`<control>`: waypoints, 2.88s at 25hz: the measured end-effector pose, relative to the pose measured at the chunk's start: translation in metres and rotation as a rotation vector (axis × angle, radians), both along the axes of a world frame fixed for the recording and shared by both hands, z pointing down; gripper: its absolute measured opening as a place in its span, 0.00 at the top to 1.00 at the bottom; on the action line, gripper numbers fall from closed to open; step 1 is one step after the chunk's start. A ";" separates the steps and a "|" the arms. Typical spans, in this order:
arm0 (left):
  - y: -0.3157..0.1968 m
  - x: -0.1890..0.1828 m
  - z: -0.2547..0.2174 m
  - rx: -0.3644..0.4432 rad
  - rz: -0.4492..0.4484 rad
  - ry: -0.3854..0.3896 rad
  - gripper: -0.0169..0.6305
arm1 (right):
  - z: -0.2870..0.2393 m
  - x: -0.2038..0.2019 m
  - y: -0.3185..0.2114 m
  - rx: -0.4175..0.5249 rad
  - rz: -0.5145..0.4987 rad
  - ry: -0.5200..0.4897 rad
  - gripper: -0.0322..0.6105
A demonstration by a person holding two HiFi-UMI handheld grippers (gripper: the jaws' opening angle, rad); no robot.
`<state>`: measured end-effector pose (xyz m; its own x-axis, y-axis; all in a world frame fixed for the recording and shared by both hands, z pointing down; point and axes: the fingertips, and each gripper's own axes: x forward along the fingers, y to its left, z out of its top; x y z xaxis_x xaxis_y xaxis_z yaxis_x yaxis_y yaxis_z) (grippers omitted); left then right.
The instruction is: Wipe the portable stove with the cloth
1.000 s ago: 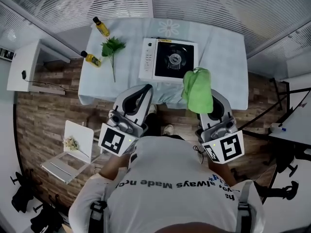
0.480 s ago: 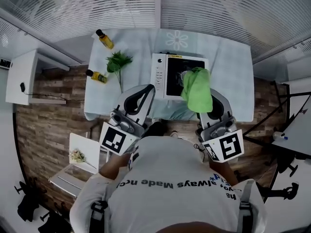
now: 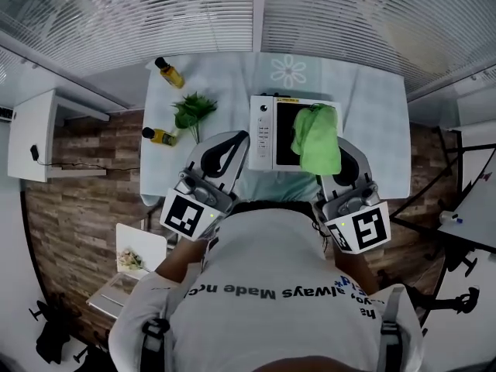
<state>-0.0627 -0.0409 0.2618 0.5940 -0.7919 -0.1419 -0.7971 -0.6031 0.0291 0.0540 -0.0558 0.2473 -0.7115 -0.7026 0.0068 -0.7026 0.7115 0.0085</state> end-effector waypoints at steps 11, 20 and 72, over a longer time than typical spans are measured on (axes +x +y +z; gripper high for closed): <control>-0.038 -0.006 0.107 -0.183 0.021 -0.154 0.95 | 0.083 -0.037 -0.043 0.006 -0.086 0.282 0.91; -0.069 -0.017 0.235 -0.355 0.038 -0.254 0.95 | 0.167 -0.071 -0.090 0.030 -0.116 0.564 0.91; -0.062 -0.034 0.336 -0.611 0.085 -0.341 0.95 | 0.364 -0.104 -0.036 -0.059 -0.505 1.377 0.91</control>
